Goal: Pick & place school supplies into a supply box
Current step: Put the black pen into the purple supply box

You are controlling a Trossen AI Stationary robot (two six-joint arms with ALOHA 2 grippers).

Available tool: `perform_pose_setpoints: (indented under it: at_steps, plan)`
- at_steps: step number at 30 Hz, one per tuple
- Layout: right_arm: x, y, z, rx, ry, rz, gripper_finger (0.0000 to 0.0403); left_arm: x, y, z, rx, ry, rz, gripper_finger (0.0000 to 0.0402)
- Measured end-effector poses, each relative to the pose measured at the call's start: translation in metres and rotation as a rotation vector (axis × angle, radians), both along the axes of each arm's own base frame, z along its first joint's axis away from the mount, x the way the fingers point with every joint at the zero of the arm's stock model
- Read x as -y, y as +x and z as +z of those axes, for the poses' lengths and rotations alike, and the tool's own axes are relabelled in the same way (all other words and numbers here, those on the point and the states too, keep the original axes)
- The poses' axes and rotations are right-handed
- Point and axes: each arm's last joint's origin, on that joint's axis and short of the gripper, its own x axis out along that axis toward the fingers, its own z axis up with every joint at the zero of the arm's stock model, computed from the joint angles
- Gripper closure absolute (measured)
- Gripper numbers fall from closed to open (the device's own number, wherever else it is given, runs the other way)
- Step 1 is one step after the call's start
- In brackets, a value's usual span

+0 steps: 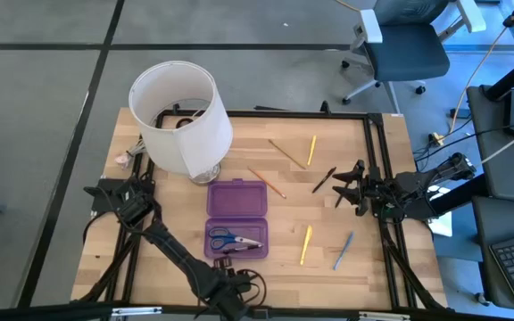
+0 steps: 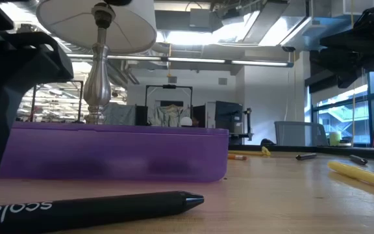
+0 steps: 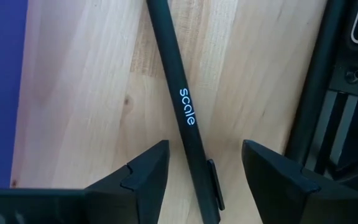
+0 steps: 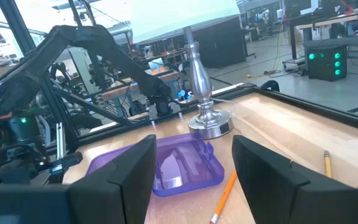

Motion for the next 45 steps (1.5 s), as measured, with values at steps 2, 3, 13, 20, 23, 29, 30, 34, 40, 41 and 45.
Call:
perform_pose_setpoints:
  at_steps: [2, 3, 13, 20, 23, 29, 30, 34, 40, 41, 45]
  plan:
    - [0.0, 0.0, 0.0, 0.0, 0.0, 0.0, 0.0188, 0.001, -0.001, 0.0, 0.008, 0.015, -0.015, 0.0207]
    - [0.0, 0.0, 0.0, 0.0, 0.0, 0.0, 0.0188, 0.001, -0.002, 0.0, 0.006, 0.019, -0.02, 0.0208]
    - [0.0, 0.0, 0.0, 0.002, 0.012, 0.001, 0.0188, -0.007, -0.006, -0.002, -0.08, 0.059, 0.015, 0.0251]
    - [0.0, 0.0, 0.0, 0.001, 0.012, 0.0, 0.0188, -0.009, -0.007, -0.002, -0.101, 0.059, 0.012, 0.0313]
    - [0.0, 0.0, 0.0, 0.001, 0.012, 0.0, 0.0188, -0.009, -0.007, -0.002, -0.102, 0.059, 0.012, 0.0337]
    - [0.0, 0.0, 0.0, 0.001, 0.012, 0.0, 0.0188, -0.009, -0.007, -0.002, -0.097, 0.076, -0.031, 0.0365]
    - [0.0, 0.0, 0.0, 0.001, 0.012, 0.0, 0.0188, -0.009, -0.007, -0.002, -0.097, 0.076, -0.031, 0.0365]
    - [0.0, 0.0, 0.0, 0.001, 0.01, 0.0, 0.0188, -0.009, -0.007, -0.002, -0.095, 0.075, -0.031, 0.036]
    - [0.0, 0.0, 0.0, 0.001, 0.011, 0.0, 0.0188, -0.006, -0.005, 0.006, -0.087, 0.07, -0.049, 0.0361]
    - [0.0, 0.0, 0.0, 0.001, 0.011, 0.0, 0.0188, -0.005, -0.004, 0.008, -0.083, 0.07, -0.061, 0.0363]
    - [0.0, 0.0, 0.0, 0.0, 0.01, 0.0, 0.0188, -0.002, 0.001, 0.022, -0.081, 0.093, -0.098, 0.0367]
